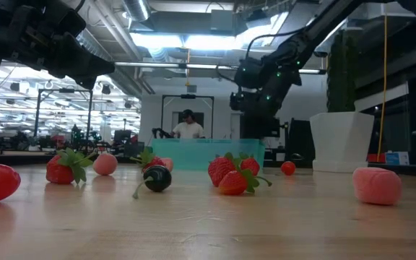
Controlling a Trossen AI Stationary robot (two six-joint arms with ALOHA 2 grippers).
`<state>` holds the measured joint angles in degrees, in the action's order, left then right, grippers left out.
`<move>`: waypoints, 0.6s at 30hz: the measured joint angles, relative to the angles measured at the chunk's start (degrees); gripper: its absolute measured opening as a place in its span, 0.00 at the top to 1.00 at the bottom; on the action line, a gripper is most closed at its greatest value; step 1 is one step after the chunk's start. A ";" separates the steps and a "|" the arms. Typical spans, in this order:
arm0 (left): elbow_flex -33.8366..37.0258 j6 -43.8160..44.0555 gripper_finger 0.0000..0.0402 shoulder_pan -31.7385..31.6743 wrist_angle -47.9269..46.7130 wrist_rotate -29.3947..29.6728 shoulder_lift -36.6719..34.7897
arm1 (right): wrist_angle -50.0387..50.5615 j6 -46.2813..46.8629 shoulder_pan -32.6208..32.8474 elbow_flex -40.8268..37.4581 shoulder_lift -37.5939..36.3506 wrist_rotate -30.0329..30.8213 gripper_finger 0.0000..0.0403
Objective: Pick and placing Produce into tupperware
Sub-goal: Put the pink peach into the light blue bin
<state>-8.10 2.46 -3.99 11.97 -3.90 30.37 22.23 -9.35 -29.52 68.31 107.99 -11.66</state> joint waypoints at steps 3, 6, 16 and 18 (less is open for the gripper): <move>0.00 0.00 1.00 0.00 0.00 0.00 0.00 | -0.68 -0.08 0.00 0.00 1.29 0.00 0.80; 0.00 -0.02 1.00 0.00 0.00 0.00 0.00 | -0.97 -0.10 0.00 0.00 2.25 0.08 0.80; 0.00 -0.02 1.00 0.00 -0.60 0.02 0.00 | -1.65 0.04 0.00 -0.02 2.07 0.15 0.80; 0.00 -0.02 1.00 0.00 -0.61 0.00 0.00 | -1.70 0.08 0.00 -0.02 2.05 0.15 0.80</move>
<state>-8.10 2.44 -3.99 11.35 -3.90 30.38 20.53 -9.27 -29.52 68.29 110.04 -11.51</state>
